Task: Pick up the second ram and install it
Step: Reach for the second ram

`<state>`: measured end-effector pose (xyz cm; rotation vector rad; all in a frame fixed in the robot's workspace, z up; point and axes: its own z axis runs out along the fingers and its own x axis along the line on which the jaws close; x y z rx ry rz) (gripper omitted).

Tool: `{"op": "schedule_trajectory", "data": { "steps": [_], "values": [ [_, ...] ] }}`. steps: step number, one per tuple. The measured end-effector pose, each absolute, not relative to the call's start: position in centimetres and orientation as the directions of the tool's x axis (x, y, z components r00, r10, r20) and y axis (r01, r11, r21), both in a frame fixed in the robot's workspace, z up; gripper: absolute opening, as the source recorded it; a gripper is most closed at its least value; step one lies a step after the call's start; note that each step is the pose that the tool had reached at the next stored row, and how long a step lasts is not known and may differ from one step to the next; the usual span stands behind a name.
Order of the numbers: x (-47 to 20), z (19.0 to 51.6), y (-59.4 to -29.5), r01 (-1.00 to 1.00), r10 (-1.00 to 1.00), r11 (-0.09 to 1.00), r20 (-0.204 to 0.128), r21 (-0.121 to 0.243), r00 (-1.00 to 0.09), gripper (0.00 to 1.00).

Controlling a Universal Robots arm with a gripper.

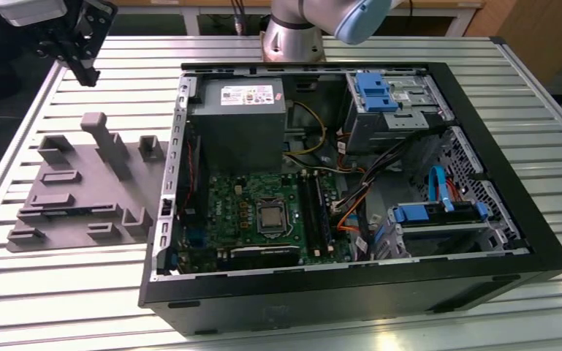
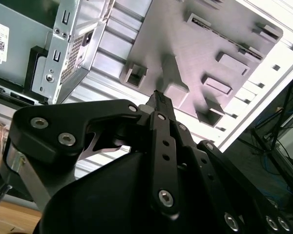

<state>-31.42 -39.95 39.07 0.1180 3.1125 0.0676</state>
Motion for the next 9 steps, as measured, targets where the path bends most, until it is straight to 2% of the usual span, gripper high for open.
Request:
{"op": "schedule_trajectory", "data": {
  "steps": [9],
  "values": [
    [-32.13,39.02,-40.25,0.075,0.076,0.996,-0.024,0.044,-0.997,0.11]
  ]
}}
